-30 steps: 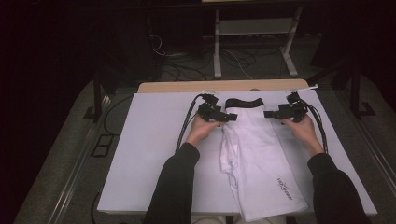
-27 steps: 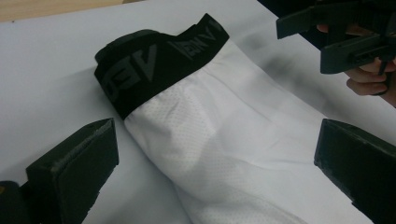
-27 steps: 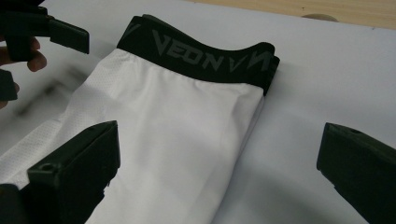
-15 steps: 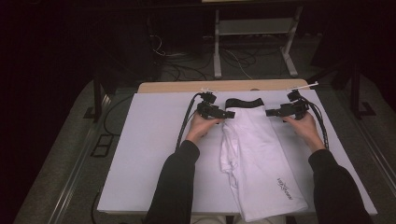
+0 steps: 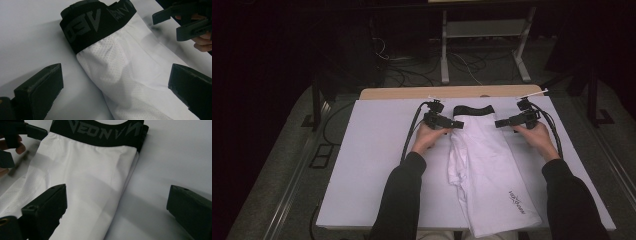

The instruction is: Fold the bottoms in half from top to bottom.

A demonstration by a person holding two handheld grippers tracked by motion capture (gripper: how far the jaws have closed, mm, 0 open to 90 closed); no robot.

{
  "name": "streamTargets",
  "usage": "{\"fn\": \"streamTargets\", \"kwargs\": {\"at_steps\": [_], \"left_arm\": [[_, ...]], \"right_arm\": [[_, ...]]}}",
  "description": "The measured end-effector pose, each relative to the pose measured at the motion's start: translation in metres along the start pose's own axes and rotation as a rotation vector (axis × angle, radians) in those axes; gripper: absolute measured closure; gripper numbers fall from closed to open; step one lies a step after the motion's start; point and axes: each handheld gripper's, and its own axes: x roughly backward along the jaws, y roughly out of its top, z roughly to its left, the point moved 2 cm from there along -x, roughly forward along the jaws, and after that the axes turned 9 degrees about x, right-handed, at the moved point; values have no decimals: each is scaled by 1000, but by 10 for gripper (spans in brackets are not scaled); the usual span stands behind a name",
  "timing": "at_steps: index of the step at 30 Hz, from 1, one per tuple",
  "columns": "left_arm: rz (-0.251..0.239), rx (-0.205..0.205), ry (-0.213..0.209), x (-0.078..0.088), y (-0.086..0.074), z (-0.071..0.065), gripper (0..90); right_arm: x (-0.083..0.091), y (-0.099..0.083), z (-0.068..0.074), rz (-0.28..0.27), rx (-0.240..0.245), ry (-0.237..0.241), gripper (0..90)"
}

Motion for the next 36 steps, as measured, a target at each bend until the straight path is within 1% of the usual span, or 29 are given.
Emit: {"fn": "streamTargets", "kwargs": {"at_steps": [2,5,6,8,11,15,20,22,23,25,27,29,31,33,34,36], "left_arm": [[4,3,0,-1,0,-1,0],[21,1,-2,-2,-2,-2,0],[24,-2,-4,-2,-2,-2,0],[31,3,-8,-3,-3,-3,0],[35,7,-14,-3,-4,-4,0],[48,14,-21,-5,-6,-5,0],[61,10,-18,-4,-6,-8,0],[63,4,-24,-4,-6,-8,35],[63,2,-22,-3,-7,-8,43],[65,7,-28,-3,-8,-8,60],[60,10,-24,-3,-10,-7,94],[54,24,-32,-2,-11,-5,138],[49,34,-34,-2,-12,-4,156],[44,43,-40,-1,-12,-2,210],[42,47,-45,-1,-12,-2,222],[44,53,-47,-2,-13,-1,299]], "right_arm": [[0,0,1,4,-3,5,51],[0,0,2,13,-8,24,86],[0,0,2,18,-10,22,98],[0,-1,3,21,-12,32,122],[0,-2,4,26,-26,47,142],[-1,-4,5,47,-44,59,167],[-2,-7,5,48,-54,87,228],[-3,-8,5,61,-60,97,257],[-3,-9,5,60,-63,96,266],[-2,-9,4,54,-68,119,292],[-3,-9,5,53,-71,130,314],[-3,-9,5,55,-71,137,345],[-4,-8,6,58,-75,141,363],[-6,-8,6,65,-81,147,394],[-7,-9,6,72,-85,144,412],[-8,-9,6,63,-104,156,446]]}}
